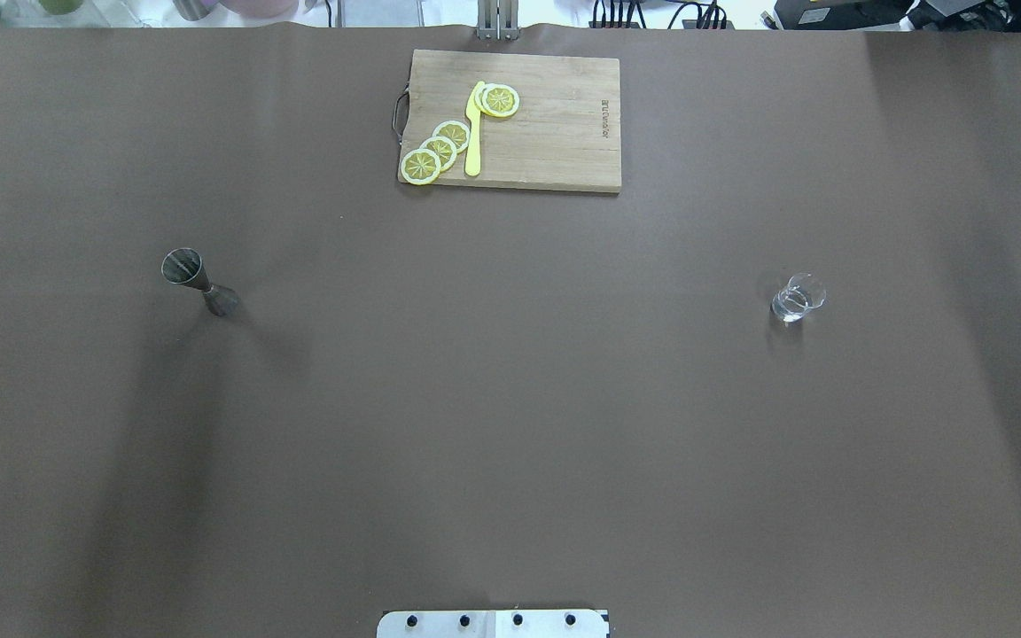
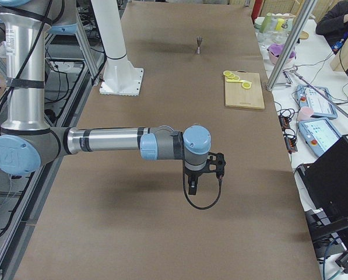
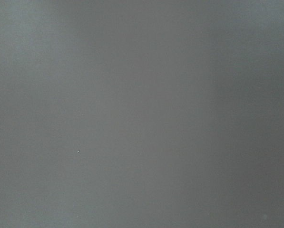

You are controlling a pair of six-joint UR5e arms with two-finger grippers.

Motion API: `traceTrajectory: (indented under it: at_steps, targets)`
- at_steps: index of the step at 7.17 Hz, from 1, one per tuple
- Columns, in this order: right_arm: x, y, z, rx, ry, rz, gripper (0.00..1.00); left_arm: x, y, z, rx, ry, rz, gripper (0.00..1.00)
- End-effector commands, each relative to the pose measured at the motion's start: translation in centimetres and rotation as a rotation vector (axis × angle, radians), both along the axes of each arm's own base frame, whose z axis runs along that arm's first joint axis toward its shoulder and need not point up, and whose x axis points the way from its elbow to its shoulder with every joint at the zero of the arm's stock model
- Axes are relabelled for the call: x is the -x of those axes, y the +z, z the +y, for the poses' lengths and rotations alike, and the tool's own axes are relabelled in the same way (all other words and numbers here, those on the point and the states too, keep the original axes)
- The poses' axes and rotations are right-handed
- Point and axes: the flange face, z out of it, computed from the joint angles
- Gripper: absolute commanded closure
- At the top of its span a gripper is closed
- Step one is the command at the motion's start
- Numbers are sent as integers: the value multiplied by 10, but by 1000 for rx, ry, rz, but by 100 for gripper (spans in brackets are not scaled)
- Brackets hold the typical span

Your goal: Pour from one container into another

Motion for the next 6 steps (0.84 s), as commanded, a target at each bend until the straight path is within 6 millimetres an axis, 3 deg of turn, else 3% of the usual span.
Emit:
traceTrajectory:
  at_steps: [1,4,5,6]
  targets:
    - [10,-25,-5,57,-21,9,0,0,-3,-2,-9,2,0,2]
    - [8,-31,2,39,-40,17,0,-3,-23,-12,-49,10,41,2]
    - [8,-24,18,36,-57,2,0,-4,-25,-14,-52,11,43,2]
    - [8,-44,18,4,-53,13,0,-4,-26,-14,-54,11,43,2]
